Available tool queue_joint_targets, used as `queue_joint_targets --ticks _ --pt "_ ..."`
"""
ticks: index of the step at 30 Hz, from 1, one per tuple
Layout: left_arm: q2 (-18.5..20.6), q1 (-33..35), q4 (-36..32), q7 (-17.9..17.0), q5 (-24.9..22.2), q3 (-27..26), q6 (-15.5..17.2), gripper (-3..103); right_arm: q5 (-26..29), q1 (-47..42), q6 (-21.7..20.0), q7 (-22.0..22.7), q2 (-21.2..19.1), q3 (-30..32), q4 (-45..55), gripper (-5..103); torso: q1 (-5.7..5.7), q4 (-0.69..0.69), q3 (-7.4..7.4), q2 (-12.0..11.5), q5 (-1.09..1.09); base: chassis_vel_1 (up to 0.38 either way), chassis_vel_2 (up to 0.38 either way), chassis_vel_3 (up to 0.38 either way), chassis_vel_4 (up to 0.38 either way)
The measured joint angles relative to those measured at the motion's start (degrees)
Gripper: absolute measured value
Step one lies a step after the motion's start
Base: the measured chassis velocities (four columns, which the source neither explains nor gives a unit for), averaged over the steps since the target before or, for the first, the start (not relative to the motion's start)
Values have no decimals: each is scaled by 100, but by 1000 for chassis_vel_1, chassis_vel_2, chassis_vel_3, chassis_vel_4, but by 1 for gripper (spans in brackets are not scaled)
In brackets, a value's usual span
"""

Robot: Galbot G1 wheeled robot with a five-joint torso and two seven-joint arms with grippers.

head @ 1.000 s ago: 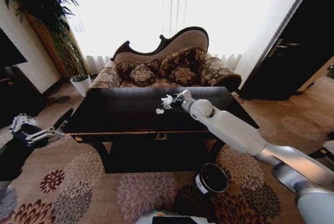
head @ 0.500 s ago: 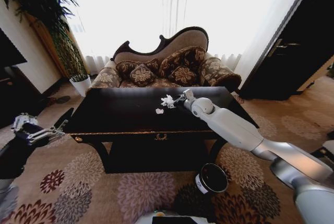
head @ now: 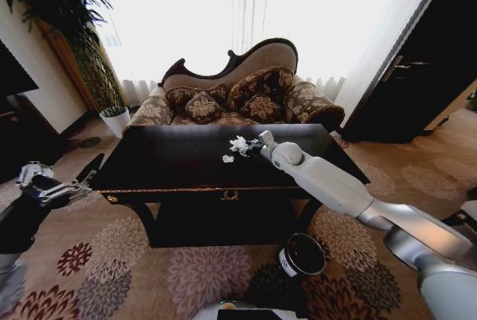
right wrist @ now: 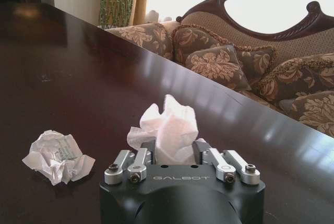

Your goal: Move to the front of the table and place the trash on the table into the trash bin.

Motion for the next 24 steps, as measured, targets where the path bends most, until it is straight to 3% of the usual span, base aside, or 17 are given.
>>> queue_joint_targets --ticks 3,4,6,8,11,13,15,17,19,24 --pt "-1 -2 -1 0 8 15 0 100 -5 -44 28 -37 -24 49 32 27 0 0 0 0 0 0 0 0 0" --pt "-1 -2 -1 0 8 15 0 100 -5 -44 28 -37 -24 49 32 27 0 0 0 0 0 0 0 0 0" --pt "4 4 -5 0 8 14 0 100 -12 -85 56 -72 -47 91 79 15 0 0 0 0 0 0 0 0 0" --pt "7 9 -8 0 7 8 0 100 -14 -110 80 -92 -63 115 110 15 0 0 0 0 0 0 0 0 0" --pt "12 26 -26 0 -6 -16 -1 100 -17 -257 270 -288 -128 255 247 2 0 0 0 0 0 0 0 0 0" --pt "14 34 -32 0 -12 -24 0 100 -14 -342 467 -479 -156 325 282 1 0 0 0 0 0 0 0 0 0" --pt "24 40 -47 0 -30 -33 -1 100 130 -593 918 -920 -239 543 404 0 0 1 0 0 0 0 0 0 0" --pt "26 41 -49 0 -33 -34 -1 100 192 -652 990 -985 -261 582 453 0 0 0 0 0 0 0 0 0 0" --pt "37 48 -60 -1 -44 -35 -1 100 596 -1044 1349 -1360 -403 844 804 0 0 1 0 0 0 0 0 0 0" --pt "38 44 -101 -5 -45 26 6 100 1246 -2020 1697 -1940 -672 1491 1560 0 -1 -1 0 1 1 0 0 0 0"
